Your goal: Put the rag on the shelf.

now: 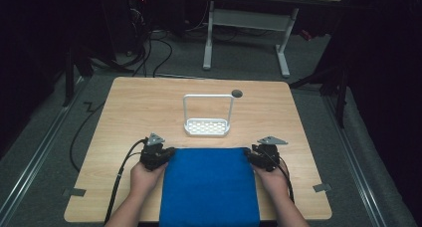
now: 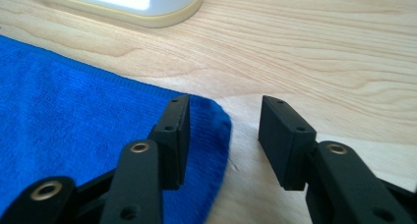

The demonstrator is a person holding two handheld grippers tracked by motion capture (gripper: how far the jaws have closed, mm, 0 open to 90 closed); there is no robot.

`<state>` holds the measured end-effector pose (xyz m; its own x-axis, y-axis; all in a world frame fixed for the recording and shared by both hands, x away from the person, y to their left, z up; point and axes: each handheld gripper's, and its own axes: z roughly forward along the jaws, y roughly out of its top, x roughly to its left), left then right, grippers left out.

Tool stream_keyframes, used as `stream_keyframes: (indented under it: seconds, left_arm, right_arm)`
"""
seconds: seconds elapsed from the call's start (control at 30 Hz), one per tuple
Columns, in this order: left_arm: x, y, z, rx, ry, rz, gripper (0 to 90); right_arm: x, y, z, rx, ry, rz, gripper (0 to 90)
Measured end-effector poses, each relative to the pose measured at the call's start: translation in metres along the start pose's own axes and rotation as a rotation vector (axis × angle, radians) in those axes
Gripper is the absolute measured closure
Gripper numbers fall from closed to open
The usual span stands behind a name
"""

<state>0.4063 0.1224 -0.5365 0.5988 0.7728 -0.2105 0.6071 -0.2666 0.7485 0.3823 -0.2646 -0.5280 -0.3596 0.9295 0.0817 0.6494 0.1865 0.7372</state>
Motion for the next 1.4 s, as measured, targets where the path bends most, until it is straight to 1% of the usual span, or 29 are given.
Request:
stream_keyframes:
  seconds: [0.03, 0.07, 0.2, 0.23, 0.3, 0.37, 0.47, 0.5, 0.63, 0.67, 0.7, 0.8, 0.83, 0.9, 0.93, 0.97, 1.03, 1.07, 1.1, 1.2, 1.4]
  left_arm:
    - [0.000, 0.000, 0.000, 0.001, -0.002, -0.002, 86.5]
    - [0.001, 0.000, 0.000, 0.001, -0.004, -0.003, 86.6]
    - [0.000, 0.000, 0.000, 0.002, -0.005, -0.001, 87.1]
    - [0.000, 0.000, 0.000, 0.002, -0.005, -0.002, 87.1]
    - [0.001, 0.000, 0.000, 0.002, -0.009, -0.004, 87.3]
    - [0.002, 0.000, -0.001, -0.001, -0.015, -0.016, 87.4]
    - [0.001, -0.001, -0.002, -0.015, -0.015, -0.008, 87.5]
    - [0.001, -0.001, -0.003, -0.018, -0.014, -0.001, 87.5]
    - [-0.001, -0.003, -0.013, -0.086, -0.014, 0.023, 87.4]
    - [-0.001, -0.003, -0.013, -0.086, -0.014, 0.023, 87.4]
    - [-0.003, -0.002, -0.022, -0.125, -0.012, 0.031, 87.3]
    - [-0.007, -0.001, -0.034, -0.187, -0.008, 0.037, 87.3]
    - [-0.009, -0.001, -0.038, -0.203, -0.004, 0.045, 87.4]
    - [-0.013, 0.000, -0.045, -0.230, 0.003, 0.060, 87.4]
    - [-0.013, 0.000, -0.045, -0.230, 0.003, 0.060, 87.3]
    - [-0.017, 0.002, -0.051, -0.253, 0.008, 0.073, 87.4]
    - [-0.020, 0.003, -0.056, -0.278, 0.010, 0.077, 87.4]
    - [-0.020, 0.003, -0.056, -0.278, 0.010, 0.077, 87.4]
    - [-0.022, 0.005, -0.061, -0.298, 0.012, 0.083, 87.3]
    - [-0.026, 0.007, -0.069, -0.335, 0.017, 0.090, 87.4]
    - [-0.032, 0.013, -0.087, -0.407, 0.015, 0.100, 87.4]
  right_arm:
    - [0.001, 0.001, 0.003, 0.014, -0.002, -0.002, 60.3]
    - [0.003, 0.002, 0.003, 0.016, -0.005, -0.014, 64.7]
    - [0.013, 0.004, 0.004, 0.041, -0.016, -0.068, 85.1]
    - [0.014, 0.004, 0.004, 0.042, -0.015, -0.071, 87.1]
    - [0.015, 0.002, 0.002, 0.026, -0.017, -0.082, 87.8]
    - [0.016, -0.001, 0.000, -0.003, -0.011, -0.081, 88.0]
    - [0.017, -0.004, -0.004, -0.024, -0.005, -0.083, 88.0]
    - [0.018, -0.005, -0.008, -0.051, 0.001, -0.091, 88.1]
    - [0.021, -0.006, -0.017, -0.097, 0.015, -0.087, 88.1]
    - [0.022, -0.006, -0.020, -0.111, 0.018, -0.092, 88.1]
    - [0.023, -0.005, -0.022, -0.126, 0.021, -0.090, 88.1]
    - [0.026, -0.002, -0.032, -0.181, 0.041, -0.077, 88.1]
    - [0.028, -0.001, -0.035, -0.197, 0.042, -0.083, 88.1]
    - [0.031, 0.000, -0.041, -0.224, 0.044, -0.097, 88.1]
    - [0.032, 0.001, -0.044, -0.235, 0.047, -0.100, 88.1]
    - [0.034, 0.002, -0.047, -0.245, 0.048, -0.102, 88.1]
    - [0.036, 0.003, -0.051, -0.266, 0.049, -0.116, 88.1]
    - [0.036, 0.003, -0.051, -0.266, 0.049, -0.116, 88.1]
    - [0.037, 0.004, -0.055, -0.282, 0.055, -0.117, 88.1]
    - [0.039, 0.006, -0.061, -0.304, 0.059, -0.115, 88.2]
    - [0.044, 0.012, -0.077, -0.373, 0.059, -0.133, 88.2]
